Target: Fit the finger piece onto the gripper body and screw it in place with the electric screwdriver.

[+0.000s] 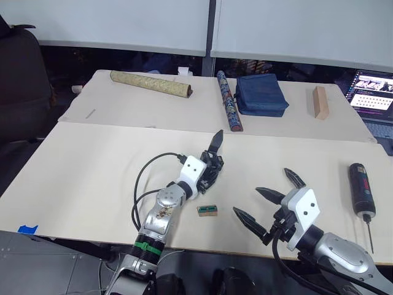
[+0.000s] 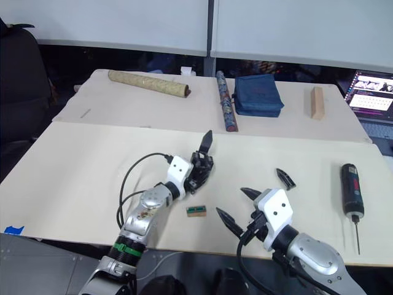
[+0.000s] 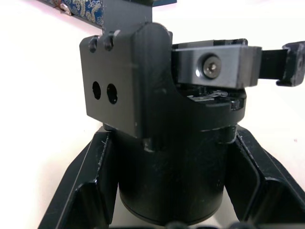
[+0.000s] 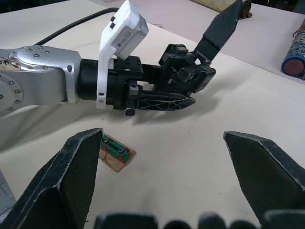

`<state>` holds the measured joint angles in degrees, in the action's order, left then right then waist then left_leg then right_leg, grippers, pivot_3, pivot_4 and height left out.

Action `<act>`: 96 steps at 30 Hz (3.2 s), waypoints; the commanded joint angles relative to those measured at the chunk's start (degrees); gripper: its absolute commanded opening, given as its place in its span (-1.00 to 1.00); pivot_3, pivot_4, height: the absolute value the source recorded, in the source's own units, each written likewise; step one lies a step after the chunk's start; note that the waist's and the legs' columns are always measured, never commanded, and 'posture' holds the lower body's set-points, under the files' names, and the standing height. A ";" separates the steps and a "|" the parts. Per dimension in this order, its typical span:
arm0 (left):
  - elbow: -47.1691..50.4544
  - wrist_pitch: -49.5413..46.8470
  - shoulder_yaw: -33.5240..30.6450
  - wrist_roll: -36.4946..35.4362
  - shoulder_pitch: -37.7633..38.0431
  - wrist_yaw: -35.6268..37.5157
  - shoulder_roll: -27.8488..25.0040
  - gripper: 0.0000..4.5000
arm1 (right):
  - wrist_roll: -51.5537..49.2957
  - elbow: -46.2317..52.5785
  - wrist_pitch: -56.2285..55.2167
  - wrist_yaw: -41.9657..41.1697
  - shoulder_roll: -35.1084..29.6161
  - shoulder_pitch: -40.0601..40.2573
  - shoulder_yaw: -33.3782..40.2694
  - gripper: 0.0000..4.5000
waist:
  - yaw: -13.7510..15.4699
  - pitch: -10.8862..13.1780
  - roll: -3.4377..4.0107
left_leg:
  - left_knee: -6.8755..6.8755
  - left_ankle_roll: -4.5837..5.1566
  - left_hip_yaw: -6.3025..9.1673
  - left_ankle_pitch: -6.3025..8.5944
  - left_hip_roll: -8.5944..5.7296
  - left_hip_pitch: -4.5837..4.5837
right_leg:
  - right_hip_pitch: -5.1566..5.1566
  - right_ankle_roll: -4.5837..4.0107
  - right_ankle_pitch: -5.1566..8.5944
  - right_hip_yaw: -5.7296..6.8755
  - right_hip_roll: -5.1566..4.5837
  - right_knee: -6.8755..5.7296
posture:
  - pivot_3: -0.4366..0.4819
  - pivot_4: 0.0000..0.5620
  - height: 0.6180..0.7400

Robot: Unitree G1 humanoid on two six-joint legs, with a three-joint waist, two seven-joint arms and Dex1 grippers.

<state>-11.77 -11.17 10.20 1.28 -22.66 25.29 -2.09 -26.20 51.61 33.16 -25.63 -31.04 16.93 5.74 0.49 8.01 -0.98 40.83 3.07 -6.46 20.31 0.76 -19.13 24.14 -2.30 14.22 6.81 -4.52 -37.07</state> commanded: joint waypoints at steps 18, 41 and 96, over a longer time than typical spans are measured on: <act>6.44 -9.47 -0.63 -5.28 3.54 6.72 -8.66 1.00 | -0.15 -0.62 -2.50 -1.23 0.06 -1.81 0.80 1.00 | -0.28 -0.13 0.11 | -0.08 -0.01 -0.10 0.00 0.03 0.21 | -0.08 0.00 0.00 -0.26 0.01 -0.04 | -0.05 -0.47 1.00; 24.02 -20.44 -11.09 -34.12 -1.85 44.54 -39.05 1.00 | -24.63 -22.12 33.26 -11.21 -31.34 -37.25 6.76 1.00 | -0.12 -0.01 0.14 | -0.04 0.06 -0.01 0.04 0.02 -0.10 | 0.13 -0.11 -0.04 -0.07 -0.13 0.11 | -0.05 -0.47 1.00; 17.74 -38.09 -20.75 -53.96 -22.98 1.98 -11.10 1.00 | 16.06 -32.30 -4.03 -12.87 -0.32 -43.92 -1.46 -0.51 | -0.35 0.24 0.33 | 0.10 -0.16 0.20 -0.09 0.02 -0.22 | 0.12 -0.09 -0.05 0.12 0.06 -0.09 | -0.05 -0.47 1.00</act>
<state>5.58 -49.88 -9.57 -51.28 -43.40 28.33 -13.85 -9.42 14.95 29.13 -41.54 -32.21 -26.82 3.35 0.14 8.25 -0.66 40.93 2.91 -6.28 20.22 0.77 -19.35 24.25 -2.38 14.17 6.93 -4.44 -37.15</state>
